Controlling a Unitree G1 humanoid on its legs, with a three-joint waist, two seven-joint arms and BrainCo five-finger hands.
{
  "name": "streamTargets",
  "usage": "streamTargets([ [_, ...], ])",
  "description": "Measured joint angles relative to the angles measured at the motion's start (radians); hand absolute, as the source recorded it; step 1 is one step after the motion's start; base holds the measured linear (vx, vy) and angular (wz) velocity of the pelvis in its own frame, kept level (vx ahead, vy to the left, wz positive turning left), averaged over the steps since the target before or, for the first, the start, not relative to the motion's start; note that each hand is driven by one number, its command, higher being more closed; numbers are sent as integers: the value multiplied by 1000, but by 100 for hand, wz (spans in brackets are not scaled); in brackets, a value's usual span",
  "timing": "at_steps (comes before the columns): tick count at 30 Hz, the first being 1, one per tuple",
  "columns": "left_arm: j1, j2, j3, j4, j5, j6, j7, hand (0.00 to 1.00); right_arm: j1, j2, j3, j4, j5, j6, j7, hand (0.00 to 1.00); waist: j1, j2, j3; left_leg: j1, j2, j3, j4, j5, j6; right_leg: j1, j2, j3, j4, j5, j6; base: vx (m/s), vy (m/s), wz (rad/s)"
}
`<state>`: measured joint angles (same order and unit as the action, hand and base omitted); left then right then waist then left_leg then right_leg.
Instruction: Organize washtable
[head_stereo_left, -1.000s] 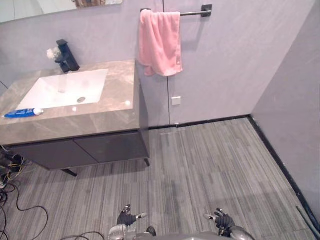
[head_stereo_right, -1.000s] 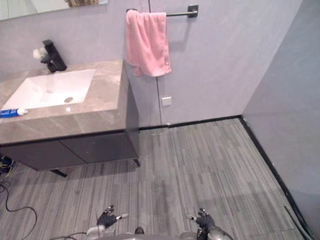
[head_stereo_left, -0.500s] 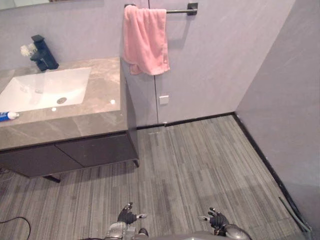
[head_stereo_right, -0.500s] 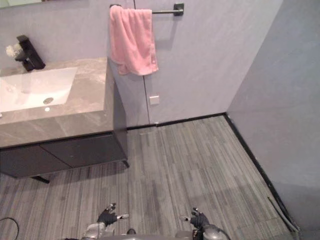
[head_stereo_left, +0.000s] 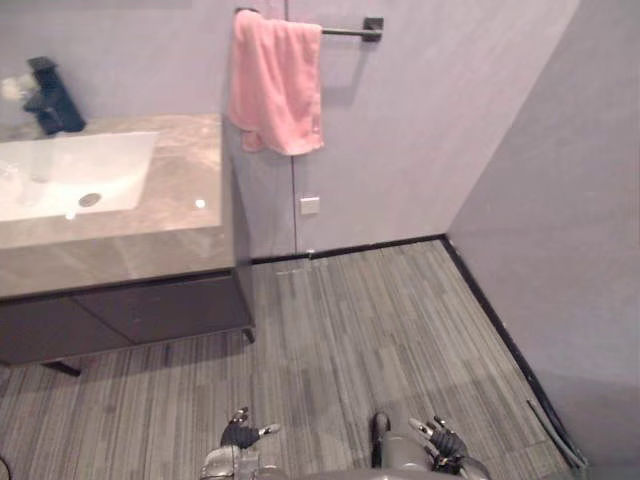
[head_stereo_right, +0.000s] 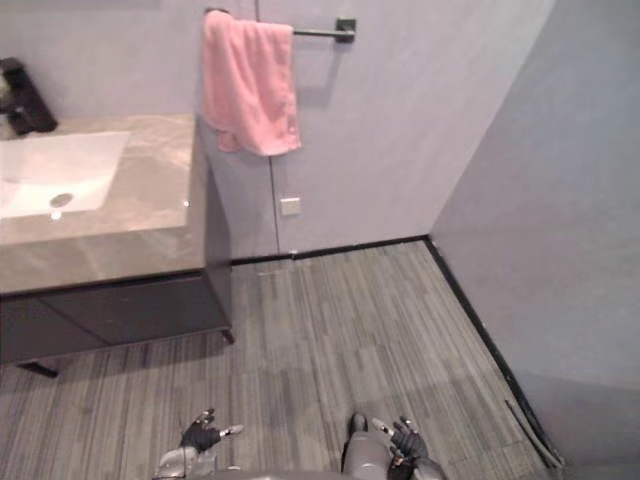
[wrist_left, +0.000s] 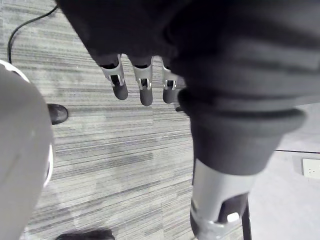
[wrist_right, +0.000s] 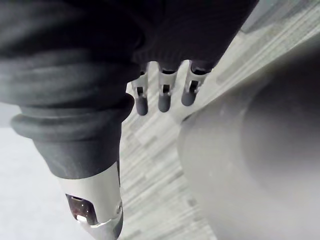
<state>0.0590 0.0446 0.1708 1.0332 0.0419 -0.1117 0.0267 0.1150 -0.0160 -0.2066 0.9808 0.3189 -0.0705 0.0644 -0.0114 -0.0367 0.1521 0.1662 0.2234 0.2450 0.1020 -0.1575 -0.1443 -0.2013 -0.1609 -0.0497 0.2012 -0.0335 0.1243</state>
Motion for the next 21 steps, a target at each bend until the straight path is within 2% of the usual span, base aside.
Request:
streamTargets([
  [1, -3, -24, 4, 1, -4, -1, -2, 0, 4, -1, -30, -17, 5, -3, 0, 0, -5, 19, 8, 35, 25, 0, 0, -4, -7, 2, 17, -35, 71, -2, -2, 382, -334, 19],
  [2, -9, -33, 19, 0, -4, -2, -3, 0, 7, -2, -41, -25, 7, -6, -1, 0, -4, 27, 13, 46, 34, 0, 10, -5, -7, -13, 18, -41, 129, -15, -16, 376, -303, 26],
  [3, -17, -64, 39, 1, -4, -2, -4, 0, 8, -4, -71, -27, 18, -9, 2, 0, -4, 44, 12, 57, 56, -5, 26, -17, -9, -36, 21, -61, 237, -75, -38, 391, -338, 22],
  [4, -16, -90, 49, 5, -3, -3, -4, 0, 10, -11, -86, -26, 25, -10, 2, 0, -7, 68, -3, 78, 68, -18, 8, -17, -6, -47, 27, -74, 314, -146, -43, 389, -334, 26],
  [5, -17, -106, 57, 14, -3, -3, -7, 0, 11, -15, -97, -24, 25, -9, 3, 0, -10, 77, -12, 89, 71, -26, -5, -10, 3, -48, 28, -83, 336, -172, -45, 402, -307, 36],
  [7, -18, -116, 72, 37, -2, -3, -15, 0, 8, -18, -111, -7, 25, -7, 5, 0, -22, 91, -36, 96, 80, -49, -30, 26, 56, -36, 39, -105, 357, -227, -55, 324, -192, 33],
  [8, -14, -116, 78, 35, -2, -3, -16, 0, 5, -21, -110, 1, 24, -7, 5, 0, -26, 94, -40, 89, 89, -52, -22, 39, 56, -29, 45, -119, 356, -234, -58, 343, -174, 20],
  [10, 1, -117, 76, 35, -1, -1, -18, 0, 1, -34, -100, 34, 23, 1, 7, 0, -28, 104, -80, 68, 108, -62, -14, 78, 29, -30, 54, -134, 365, -248, -75, 361, -143, 24],
  [12, 11, -98, 66, 34, 0, -1, -21, 0, 1, -44, -87, 76, 2, 10, 7, 0, -31, 63, -129, 12, 107, -116, 33, 160, 84, -27, 57, -108, 389, -248, -95, 391, -135, 52],
  [13, 6, -96, 60, 33, 1, -1, -22, 0, 2, -44, -87, 83, -15, 11, 7, 0, -36, 59, -127, -9, 110, -125, 70, 185, 94, -32, 60, -93, 419, -240, -109, 344, -179, 53],
  [14, 2, -84, 57, 37, 7, -1, -22, 0, 3, -52, -66, 87, -41, 9, 11, 0, -39, 59, -132, -57, 144, -143, 180, 210, 115, -31, 111, -49, 342, -263, -109, 162, -196, 45],
  [15, -2, -67, 56, 35, 11, 6, -20, 0, 1, -57, -39, 89, -69, 9, 16, 0, -40, 55, -137, -128, 185, -160, 320, 233, 109, 36, 147, -38, 222, -226, -127, 120, -192, 30],
  [16, 1, -63, 54, 29, 12, 8, -22, 0, 2, -65, -28, 91, -84, 8, 22, 0, -37, 58, -135, -150, 202, -160, 375, 272, 118, 65, 161, -37, 201, -222, -135, 149, -164, 6],
  [17, 1, -56, 54, 18, 11, 13, -23, 0, -1, -68, -17, 96, -101, 9, 22, 0, -29, 44, -134, -178, 207, -148, 441, 358, 125, 94, 158, -28, 186, -223, -143, 356, -170, -15],
  [18, 0, -50, 32, -1, 11, 15, -20, 0, -7, -69, -21, 99, -130, 10, 20, 0, -25, 11, -112, -230, 198, -87, 637, 281, 85, 170, 127, -8, 137, -223, -150, 383, -154, -16],
  [19, 2, -50, 24, -14, 13, 13, -18, 0, -13, -69, -21, 99, -138, 10, 18, 0, -26, 6, -107, -249, 187, -63, 706, 217, 72, 201, 113, 1, 119, -223, -150, 298, -105, -15],
  [20, 2, -54, 0, -26, 19, 13, -14, 0, -13, -70, -20, 99, -151, 10, 16, 0, -27, 3, -101, -276, 150, -5, 790, 121, 90, 255, 87, 24, 90, -223, -150, 300, -3, -17],
  [21, 3, -63, -35, -33, 26, 11, -7, 0, -12, -72, -17, 103, -170, 10, 14, 0, -25, 10, -97, -305, 104, 38, 806, 52, 109, 294, 68, 49, 80, -223, -150, 300, 37, -17],
])
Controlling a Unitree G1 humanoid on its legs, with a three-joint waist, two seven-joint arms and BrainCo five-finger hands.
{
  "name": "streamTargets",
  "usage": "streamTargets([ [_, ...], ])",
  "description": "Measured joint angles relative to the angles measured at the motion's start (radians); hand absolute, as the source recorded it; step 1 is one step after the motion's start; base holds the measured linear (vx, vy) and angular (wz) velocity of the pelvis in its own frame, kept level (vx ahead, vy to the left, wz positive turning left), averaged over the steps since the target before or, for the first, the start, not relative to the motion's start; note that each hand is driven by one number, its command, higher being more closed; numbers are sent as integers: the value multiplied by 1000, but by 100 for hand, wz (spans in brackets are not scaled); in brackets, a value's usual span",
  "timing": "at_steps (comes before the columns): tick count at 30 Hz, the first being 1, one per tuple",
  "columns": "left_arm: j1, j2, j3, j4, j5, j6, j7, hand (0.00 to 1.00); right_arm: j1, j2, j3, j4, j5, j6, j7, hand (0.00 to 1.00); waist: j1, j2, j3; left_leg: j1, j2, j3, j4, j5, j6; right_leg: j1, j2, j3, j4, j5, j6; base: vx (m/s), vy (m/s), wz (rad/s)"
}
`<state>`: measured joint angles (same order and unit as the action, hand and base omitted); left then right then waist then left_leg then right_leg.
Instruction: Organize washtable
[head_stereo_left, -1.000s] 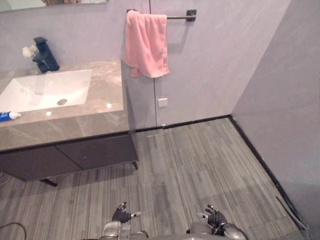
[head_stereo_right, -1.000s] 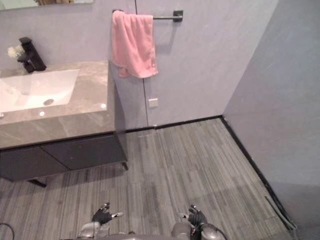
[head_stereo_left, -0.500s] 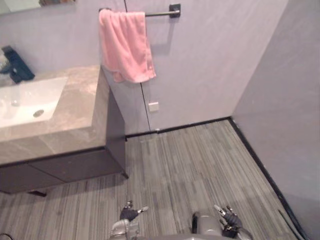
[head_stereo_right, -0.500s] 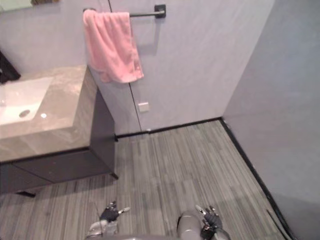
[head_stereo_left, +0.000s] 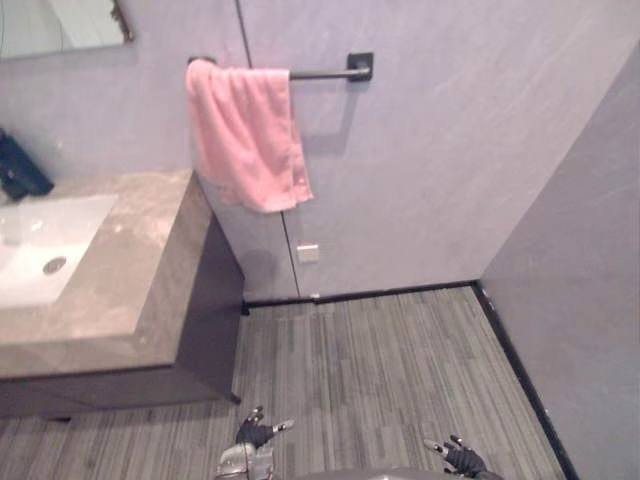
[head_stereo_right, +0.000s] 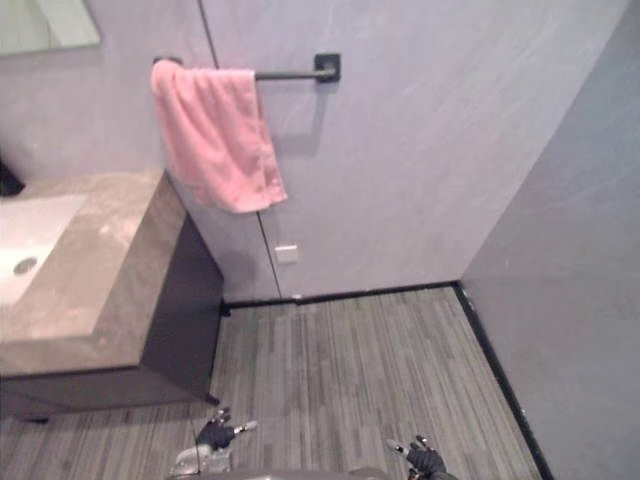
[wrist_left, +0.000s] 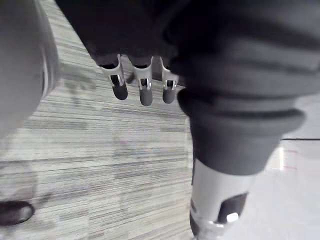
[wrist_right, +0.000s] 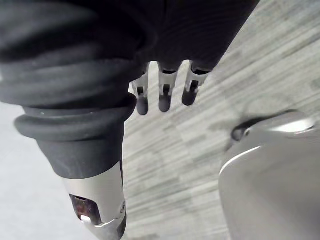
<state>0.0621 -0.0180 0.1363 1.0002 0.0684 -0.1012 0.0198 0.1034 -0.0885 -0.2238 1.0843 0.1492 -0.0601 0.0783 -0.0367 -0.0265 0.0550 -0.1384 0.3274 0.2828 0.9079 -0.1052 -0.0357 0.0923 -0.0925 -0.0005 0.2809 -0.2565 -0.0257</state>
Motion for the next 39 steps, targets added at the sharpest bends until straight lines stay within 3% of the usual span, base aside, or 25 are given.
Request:
streamTargets([
  [2, -1, -2, -33, -13, 16, -10, 1, 0, -2, 2, 14, 2, -5, 1, -8, 0, 8, 14, 10, -49, -55, 35, -44, -41, 4, 32, -15, 11, 1, 0, 0, 289, 109, -18],
  [3, -4, -1, -54, -20, 18, -19, 1, 0, -3, 1, 20, 1, -6, 0, -9, 0, 18, 25, 20, -83, -105, 39, -140, -44, 6, 53, -22, 27, 5, -1, 2, 328, 207, -32],
  [4, -3, -1, -62, -27, 21, -25, 2, 0, -2, -10, 33, -1, -17, -1, -9, 0, 27, 35, 26, -95, -163, 33, -305, -22, 6, 62, -24, 35, 34, -18, 31, 326, 230, -36],
  [5, -1, -2, -67, -27, 21, -28, 3, 0, -2, -19, 38, -9, -27, -1, -8, 0, 30, 50, 31, -88, -188, 22, -418, 50, 22, 58, -9, 37, 63, -34, 52, 272, 211, -33],
  [6, -2, 1, -80, -20, 20, -30, 3, 0, -4, -32, 49, -18, -46, -3, -13, 0, 28, 76, 42, -56, -196, 5, -505, 61, 48, 53, -3, 57, 117, -94, 69, 258, 138, 14],
  [7, -21, 21, -86, -17, 21, -29, 6, 0, -4, -21, 81, -12, -53, -5, -13, 0, 22, 30, 46, -52, -239, -10, -549, 52, 48, 42, -24, 73, 121, -125, 62, 231, 91, 24],
  [10, -40, 36, -84, -11, 21, -33, 7, 0, -25, -3, 96, -13, -94, -7, -9, 0, 53, 1, 67, -29, -270, -15, -629, 74, 36, 50, -30, 95, 63, -122, 62, 88, -11, 14],
  [13, -28, 35, -83, -8, 21, -33, 6, 0, -32, 4, 126, -17, -113, -15, -9, 0, 52, 7, 73, 51, -282, -6, -745, 132, 21, 83, -29, 101, 37, -105, 55, 2, -83, -14],
  [14, -13, 31, -61, -8, 21, -33, 6, 0, -36, 12, 129, -21, -113, -21, -9, 0, 51, 12, 72, 107, -287, -2, -865, 197, 0, 87, -14, 113, 20, -101, 60, -58, -124, -22],
  [17, -12, 17, -55, -6, 21, -32, 6, 0, -39, 21, 129, -21, -110, -21, -11, 0, 47, 27, 71, 143, -267, -7, -990, 267, -17, 77, 14, 113, -7, -101, 59, -80, -130, -13],
  [21, -24, 12, -61, 14, 22, -33, 5, 0, -41, 19, 125, -16, -102, -20, -12, 0, 44, 20, 71, 154, -244, -8, -1003, 274, -23, 77, 40, 118, -9, -91, 43, -24, -108, -9],
  [33, -45, 68, -135, 37, 22, -34, 0, 0, -77, 27, 165, 39, -160, -11, -7, 0, 48, -39, 64, 154, -266, -6, -1005, 273, -23, 96, 20, 142, -76, -68, 52, 16, -10, -3],
  [39, -55, 72, -135, 62, 22, -33, 0, 0, -78, 24, 164, 39, -160, -11, 9, 0, 41, -39, 64, 147, -271, -4, -1011, 267, -19, 93, 4, 149, -97, -63, 55, -34, 2, -5],
])
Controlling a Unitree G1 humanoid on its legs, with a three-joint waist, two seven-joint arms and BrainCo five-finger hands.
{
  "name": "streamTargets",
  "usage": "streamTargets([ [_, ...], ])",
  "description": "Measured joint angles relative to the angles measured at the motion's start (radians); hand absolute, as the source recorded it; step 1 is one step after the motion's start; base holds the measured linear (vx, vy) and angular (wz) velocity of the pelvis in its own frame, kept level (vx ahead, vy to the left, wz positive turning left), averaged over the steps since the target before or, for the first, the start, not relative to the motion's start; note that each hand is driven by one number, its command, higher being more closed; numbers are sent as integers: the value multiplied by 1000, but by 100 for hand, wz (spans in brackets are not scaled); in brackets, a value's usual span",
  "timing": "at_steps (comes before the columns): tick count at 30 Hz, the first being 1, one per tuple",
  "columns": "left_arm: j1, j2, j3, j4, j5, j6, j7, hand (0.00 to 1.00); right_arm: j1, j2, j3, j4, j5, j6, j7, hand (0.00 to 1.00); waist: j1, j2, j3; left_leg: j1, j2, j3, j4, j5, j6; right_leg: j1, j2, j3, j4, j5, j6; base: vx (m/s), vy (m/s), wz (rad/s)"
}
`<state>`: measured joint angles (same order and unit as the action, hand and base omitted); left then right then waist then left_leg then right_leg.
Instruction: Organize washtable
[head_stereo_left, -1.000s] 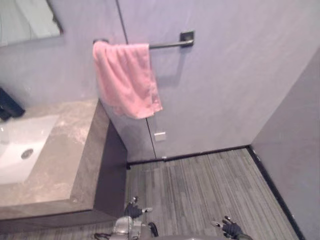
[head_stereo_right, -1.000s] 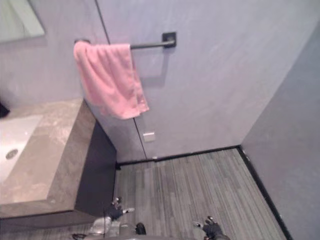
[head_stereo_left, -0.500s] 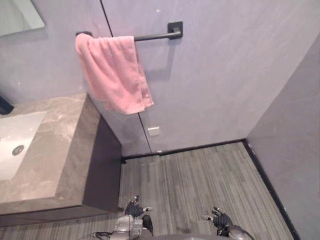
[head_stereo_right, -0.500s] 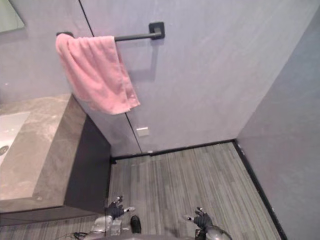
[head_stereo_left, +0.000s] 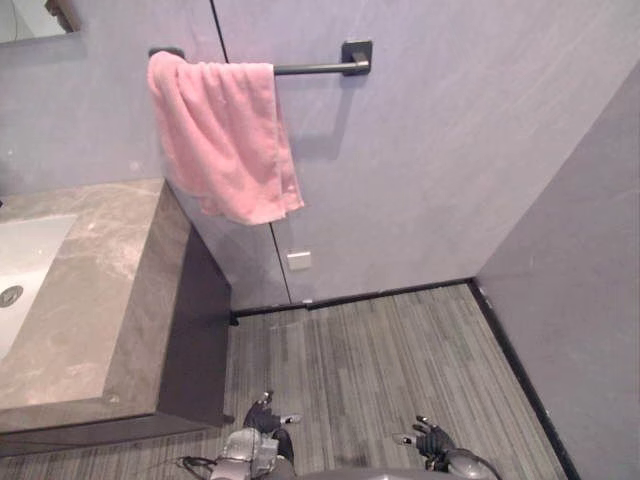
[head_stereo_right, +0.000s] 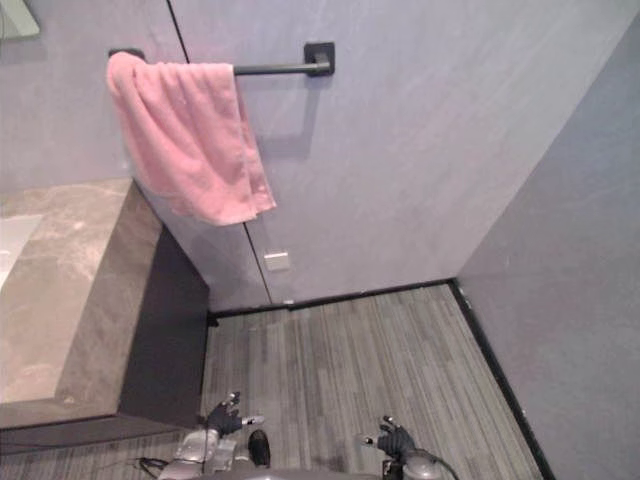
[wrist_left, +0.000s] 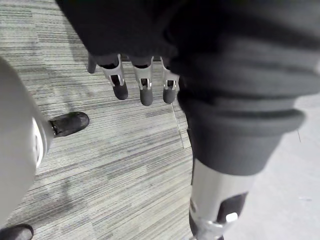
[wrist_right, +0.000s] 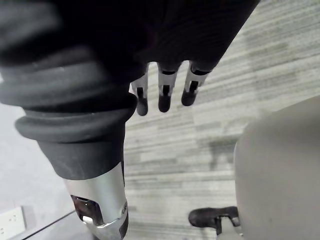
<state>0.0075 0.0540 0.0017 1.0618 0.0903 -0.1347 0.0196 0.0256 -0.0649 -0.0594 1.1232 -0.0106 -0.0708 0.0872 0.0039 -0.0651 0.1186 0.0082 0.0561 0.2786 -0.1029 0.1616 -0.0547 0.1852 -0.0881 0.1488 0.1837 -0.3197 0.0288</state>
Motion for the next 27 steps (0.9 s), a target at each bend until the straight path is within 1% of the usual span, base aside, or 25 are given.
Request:
streamTargets([
  [2, 0, 1, 1, 1, 0, 0, 0, 0, -2, -2, -2, -1, 0, 0, 4, 0, -8, -1, 0, -5, -7, 4, 0, -8, 5, -3, -3, 8, -8, 0, 5, -17, 14, -6],
  [3, 1, 2, 2, 2, 1, 0, 0, 0, -2, -2, -3, -1, 0, 0, 4, 0, -10, -5, 0, -9, -9, 9, 1, -14, 7, -9, -6, 15, -9, -1, 10, 6, 38, -16],
  [4, 1, 6, 5, 1, 2, 0, 0, 0, -3, -2, -8, -4, 1, 0, 5, 0, -12, -8, 1, -13, -17, 19, 8, -21, 17, -18, -20, 26, -10, -2, 21, 42, 57, -21],
  [5, 2, 9, 5, 1, 2, 1, 0, 0, -1, -2, -22, -6, 1, 0, 5, 0, -16, -18, 1, -12, -33, 27, 8, -39, 18, -21, -31, 36, -9, -5, 31, 75, 78, -25],
  [7, 3, 12, 7, 0, 2, 1, 0, 0, 5, -4, -42, -4, 3, 1, 5, 0, -16, -22, 1, -8, -55, 36, 8, -59, 33, -33, -52, 51, 10, -3, 50, 100, 60, -28],
  [8, 3, 11, 11, 2, 2, 2, 1, 0, 5, -9, -68, -9, 13, 1, 6, 0, -19, -14, 6, -7, -55, 45, 9, -66, 42, -77, -42, 70, 107, 0, 66, 140, 33, -26],
  [9, 2, 13, 16, 2, 1, 5, 1, 0, 5, -8, -92, -12, 27, 0, 6, 0, -19, -4, 14, 3, -46, 51, 30, -83, 49, -131, -22, 82, 246, 11, 86, 140, 10, -17],
  [10, 2, 13, 30, -5, 1, 5, 1, 0, 5, -7, -96, -12, 41, 0, 5, 0, -17, -10, 23, 9, -37, 54, 55, -99, 49, -162, -14, 86, 322, 24, 107, 127, -9, -16],
  [11, 2, 10, 57, -10, 0, 5, 2, 0, 12, 4, -117, -17, 53, 0, 5, 0, -13, -18, 36, 38, -25, 59, 93, -142, 55, -203, 10, 99, 471, 77, 129, 123, -6, -17],
  [12, 3, 5, 82, -7, -1, 10, 2, 0, 32, 3, -130, -41, 87, -1, 5, 0, -16, -4, 44, 70, -6, 60, 117, -183, 60, -242, 26, 99, 607, 117, 94, 137, 10, -21],
  [13, 4, 4, 95, -7, -2, 14, 4, 0, 50, 3, -129, -62, 104, -4, 5, 0, -15, -2, 42, 85, 6, 65, 136, -210, 60, -265, 37, 80, 638, 66, 63, 106, 23, -17],
  [14, 7, 3, 103, -7, -2, 14, 3, 0, 58, 2, -128, -75, 117, -7, 5, 0, -13, 1, 41, 91, 16, 69, 145, -223, 56, -286, 42, 63, 640, 36, 53, 62, 24, -16],
  [15, 14, -3, 126, -7, -2, 15, 3, 0, 73, 2, -129, -91, 136, -13, 6, 0, -15, 4, 40, 99, 28, 75, 145, -239, 49, -334, 47, 30, 617, 2, 45, 86, -4, -7],
  [16, 12, -9, 143, -8, -2, 15, 2, 0, 86, 1, -134, -93, 162, -19, 6, 0, -17, 9, 39, 111, 40, 75, 145, -252, 45, -381, 49, -3, 559, 0, 40, 129, -24, -1],
  [17, 9, -15, 158, -9, -2, 15, 2, 0, 92, -1, -142, -93, 169, -19, 6, 0, -17, 14, 40, 113, 49, 74, 148, -256, 40, -400, 50, -19, 525, 1, 39, 262, -97, 6],
  [18, 10, -26, 173, -9, -5, 15, 3, 0, 108, -2, -175, -89, 195, -16, 5, 0, -17, 31, 41, 116, 75, 70, 168, -279, 23, -439, 53, -54, 425, 12, 38, 256, -111, 6],
  [19, 10, -32, 184, -9, -6, 15, 2, 0, 118, -3, -183, -89, 201, -16, 3, 0, -17, 38, 42, 118, 89, 68, 181, -290, 16, -447, 54, -67, 375, 32, 32, 342, -158, 5],
  [20, 10, -41, 209, -9, -9, 15, 2, 0, 132, 2, -203, -90, 209, -15, 4, 0, -17, 45, 44, 131, 107, 67, 201, -313, -6, -455, 56, -68, 265, 87, 21, 276, -121, 3],
  [21, 11, -42, 214, -9, -9, 15, 2, 0, 142, 5, -207, -89, 212, -14, 4, 0, -18, 42, 44, 133, 111, 68, 212, -326, -21, -450, 52, -63, 201, 123, 19, 453, -232, 12],
  [22, 13, -47, 242, -6, -10, 15, 1, 0, 165, 22, -217, -88, 228, -13, 3, 0, -22, 26, 38, 158, 117, 60, 242, -361, -55, -418, 32, -78, 131, 261, 33, 404, -222, 22],
  [23, 15, -62, 245, 1, -10, 15, 1, 0, 180, 20, -221, -88, 237, -11, 4, 0, -25, 39, 34, 177, 129, 58, 246, -369, -60, -414, 39, -108, 167, 267, 23, 490, -262, 38],
  [24, 11, -81, 245, 3, -10, 14, -2, 0, 184, 10, -230, -88, 237, -11, 5, 0, -31, 56, 34, 185, 147, 60, 252, -367, -64, -425, 45, -134, 229, 220, 7, 326, -164, 38],
  [25, 9, -96, 245, 3, -10, 13, -6, 0, 184, 9, -240, -88, 237, -11, 5, 0, -36, 62, 34, 193, 154, 61, 251, -366, -64, -426, 45, -150, 255, 201, 0, 451, -213, 49],
  [26, 9, -123, 246, 1, -9, 11, -17, 0, 183, 1, -244, -88, 237, -9, 6, 0, -41, 78, 29, 216, 165, 65, 232, -355, -79, -422, 46, -176, 291, 167, -15, 338, -176, 47],
  [27, 9, -125, 241, 8, -7, 12, -30, 0, 182, -3, -244, -89, 235, -8, 7, 0, -43, 86, 23, 228, 172, 67, 203, -338, -91, -416, 49, -193, 309, 145, -24, 318, -166, 41],
])
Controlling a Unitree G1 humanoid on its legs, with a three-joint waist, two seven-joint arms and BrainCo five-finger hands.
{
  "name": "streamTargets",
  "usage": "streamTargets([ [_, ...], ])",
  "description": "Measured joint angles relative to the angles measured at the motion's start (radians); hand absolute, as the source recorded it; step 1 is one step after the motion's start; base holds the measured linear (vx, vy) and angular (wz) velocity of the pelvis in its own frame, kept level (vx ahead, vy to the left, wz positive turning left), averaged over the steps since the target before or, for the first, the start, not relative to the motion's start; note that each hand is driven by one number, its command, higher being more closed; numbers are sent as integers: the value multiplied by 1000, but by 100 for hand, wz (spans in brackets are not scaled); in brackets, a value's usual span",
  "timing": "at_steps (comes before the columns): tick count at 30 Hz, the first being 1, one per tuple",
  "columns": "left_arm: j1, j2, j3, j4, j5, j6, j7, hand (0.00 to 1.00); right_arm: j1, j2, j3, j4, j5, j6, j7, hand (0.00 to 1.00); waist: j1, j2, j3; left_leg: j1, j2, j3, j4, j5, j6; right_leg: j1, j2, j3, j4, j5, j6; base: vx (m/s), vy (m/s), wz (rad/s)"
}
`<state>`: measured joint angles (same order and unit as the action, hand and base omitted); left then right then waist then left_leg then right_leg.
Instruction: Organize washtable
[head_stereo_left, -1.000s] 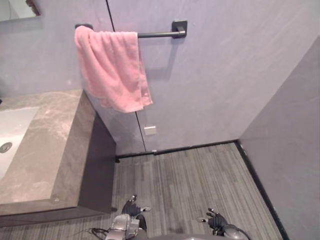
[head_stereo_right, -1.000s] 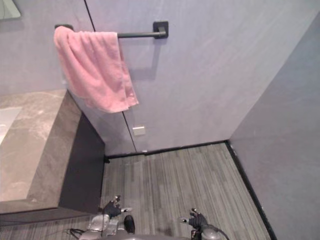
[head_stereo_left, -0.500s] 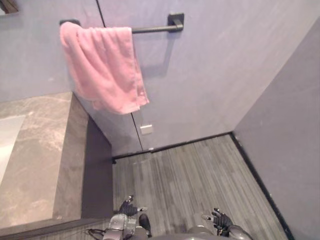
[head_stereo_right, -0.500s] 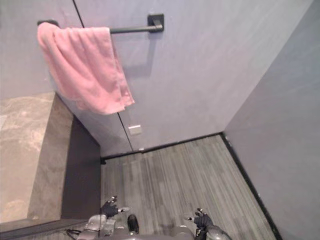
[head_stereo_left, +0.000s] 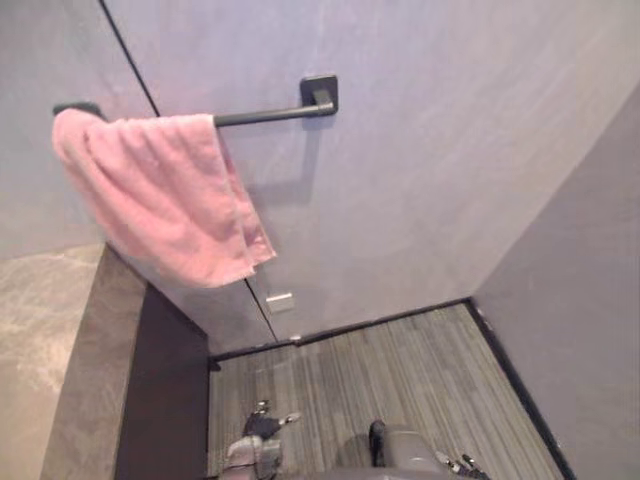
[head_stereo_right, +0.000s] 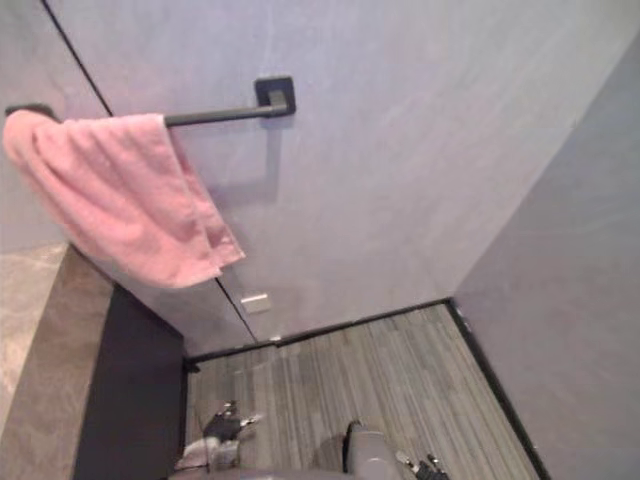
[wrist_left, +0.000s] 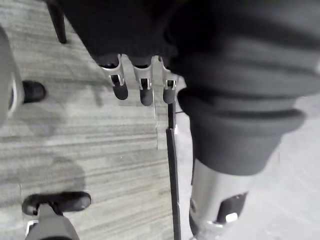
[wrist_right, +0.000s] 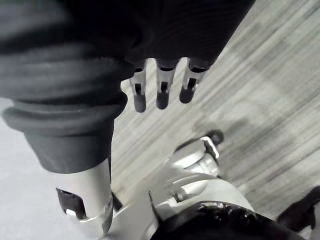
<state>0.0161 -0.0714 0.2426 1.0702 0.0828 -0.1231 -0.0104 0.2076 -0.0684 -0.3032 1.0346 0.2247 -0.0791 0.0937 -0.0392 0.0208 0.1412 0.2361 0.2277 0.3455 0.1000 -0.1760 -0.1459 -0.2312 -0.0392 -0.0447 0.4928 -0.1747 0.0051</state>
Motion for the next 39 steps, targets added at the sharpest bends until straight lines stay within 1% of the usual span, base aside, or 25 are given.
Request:
streamTargets([
  [1, 2, 0, 7, 0, 0, 0, -3, 0, 1, 0, 0, 0, -4, 0, 0, 0, 0, 0, -5, 12, 1, 1, -22, 13, -2, 2, 1, -11, 9, -13, -3, 196, -121, 37],
  [3, 2, -3, 38, -1, 5, 0, -8, 0, 0, 0, -2, 1, -33, 0, -2, 0, 0, 7, -21, 37, 2, 1, -103, 77, -6, 12, -3, -46, 19, -48, -8, 205, -128, 44],
  [5, 13, -2, 48, -1, 10, 3, -8, 0, 0, 6, -2, 3, -43, 9, -5, 0, -3, -3, -36, 34, 1, -8, -142, 120, -1, 20, -15, -83, 16, -75, -7, 135, -108, 59],
  [7, 17, -2, 48, -4, 10, 4, -9, 0, 2, 10, -6, 10, -59, 14, -9, 0, -1, -13, -63, 19, 7, -15, -152, 138, 1, 23, -15, -108, 13, -101, -2, 104, -111, 55],
  [9, 32, 3, 43, -4, 10, 4, -9, 0, -3, 11, -11, 14, -82, 17, -9, 0, -4, -13, -87, 8, 17, -34, -148, 145, 7, 41, -10, -130, -5, -121, -3, 106, -104, 43],
  [10, 36, 9, 40, -4, 10, 5, -9, 0, -4, 12, -13, 14, -89, 17, -7, 0, -3, -15, -100, -7, 21, -47, -126, 147, 11, 52, -10, -139, -19, -128, -11, 162, -147, 46],
  [11, 37, 14, 30, -5, 10, 5, -9, 0, -5, 14, -17, 17, -99, 18, -7, 0, -4, -18, -108, -40, 30, -59, -52, 145, 15, 79, -6, -139, -54, -128, -11, 181, -175, 52],
  [12, 35, 18, 22, -10, 12, 8, -9, 0, -10, 24, -30, 19, -101, 18, -8, 0, -5, -30, -109, -98, 41, -89, 77, 133, 33, 120, 4, -118, -94, -125, -13, 195, -177, 51],
  [13, 35, 19, 19, -19, 12, 10, -7, 0, -11, 29, -35, 19, -102, 18, -8, 0, -5, -35, -109, -134, 50, -102, 157, 128, 39, 140, 5, -110, -111, -109, -24, 167, -129, 37],
  [14, 36, 25, 1, -39, 12, 12, -5, 0, -6, 28, -34, 19, -108, 19, -8, 0, 0, -39, -107, -177, 67, -114, 277, 129, 39, 169, 4, -112, -125, -98, -40, 166, -61, 6],
  [15, 43, 27, -46, -70, 16, 18, 1, 0, -15, 18, -21, 17, -117, 20, -8, 0, 6, -38, -101, -248, 111, -103, 477, 132, 48, 220, 12, -110, -154, -94, -49, 165, -32, -11],
  [16, 43, 25, -66, -79, 22, 20, 5, 0, -23, 18, -20, 17, -120, 20, -9, 0, 6, -33, -99, -265, 125, -89, 532, 124, 47, 240, 11, -106, -165, -93, -51, 165, 19, -29],
  [17, 43, 19, -99, -89, 30, 21, 11, 0, -34, 20, -20, 14, -122, 20, -11, 0, 9, -32, -100, -278, 123, -62, 574, 108, 68, 263, 4, -91, -177, -92, -52, 127, 59, -44],
  [18, 41, 15, -144, -98, 47, 19, 12, 0, -56, 18, -18, 15, -131, 19, -13, 0, 15, -29, -99, -292, 102, -23, 573, 77, 74, 276, -11, -64, -181, -92, -52, 161, 108, -62],
  [19, 33, 14, -197, -99, 52, 18, 10, 0, -75, 5, -15, 22, -146, 18, -13, 0, 20, -28, -98, -306, 62, -12, 506, 55, 77, 281, -27, -35, -176, -91, -50, 153, 158, -67],
  [21, 23, 14, -232, -99, 69, 17, 8, 0, -108, -1, -4, 36, -158, 19, -17, 0, 29, -26, -91, -314, 1, -19, 344, 58, 81, 279, -46, -5, -166, -91, -40, 132, 178, -51],
  [22, 15, 18, -263, -98, 78, 15, 6, 0, -134, -22, 1, 43, -159, 21, -29, 0, 30, 5, -77, -325, -49, -62, 164, 174, 86, 278, -26, 28, -153, -101, 0, 90, 160, -29],
  [23, 12, 29, -275, -93, 78, 15, 6, 0, -141, -21, 5, 44, -157, 25, -32, 0, 30, 8, -83, -310, -64, -79, 147, 171, 84, 274, -36, 50, -155, -113, 18, 101, 182, -3],
  [24, -2, 41, -282, -81, 78, 15, 7, 0, -150, -26, 10, 45, -157, 23, -31, 0, 27, 0, -72, -297, -91, -113, 98, 175, 79, 269, -44, 85, -178, -113, 25, 56, 138, 16],
  [26, -6, 65, -281, -80, 78, 15, 10, 0, -168, -18, 12, 52, -157, 23, -33, 0, 31, 1, -63, -270, -103, -117, 7, 187, 61, 259, -49, 105, -198, -112, 38, 34, 151, 4],
  [28, 20, 91, -285, -69, 78, 18, 10, 0, -172, -9, 50, 59, -158, 22, -31, 0, 34, -2, -60, -227, -116, -94, -64, 211, 60, 264, -52, 128, -207, -108, 43, 35, 87, -24],
  [30, 30, 114, -296, -40, 78, 25, 10, 0, -157, 7, 55, 68, -155, 22, -29, 0, 26, 6, -58, -176, -129, -84, -133, 236, 55, 279, -51, 138, -216, -108, 43, 12, 6, -22],
  [34, 22, 105, -342, -40, 78, 23, 10, 0, -159, -1, 56, 80, -163, 19, -30, 0, 17, 13, -61, -149, -131, -86, -193, 259, 49, 281, -43, 135, -220, -107, 44, 7, -37, -1],
  [37, 22, 98, -370, -38, 76, 19, 9, 0, -163, -7, 56, 80, -189, 18, -32, 0, 3, 9, -60, -148, -129, -94, -193, 259, 49, 292, -41, 128, -233, -104, 42, 24, -37, 6],
  [39, 22, 98, -371, -40, 65, 17, 9, 0, -162, -8, 56, 81, -193, 19, -34, 0, 3, 6, -60, -143, -128, -97, -193, 259, 49, 305, -40, 125, -242, -100, 42, 30, -18, 6],
])
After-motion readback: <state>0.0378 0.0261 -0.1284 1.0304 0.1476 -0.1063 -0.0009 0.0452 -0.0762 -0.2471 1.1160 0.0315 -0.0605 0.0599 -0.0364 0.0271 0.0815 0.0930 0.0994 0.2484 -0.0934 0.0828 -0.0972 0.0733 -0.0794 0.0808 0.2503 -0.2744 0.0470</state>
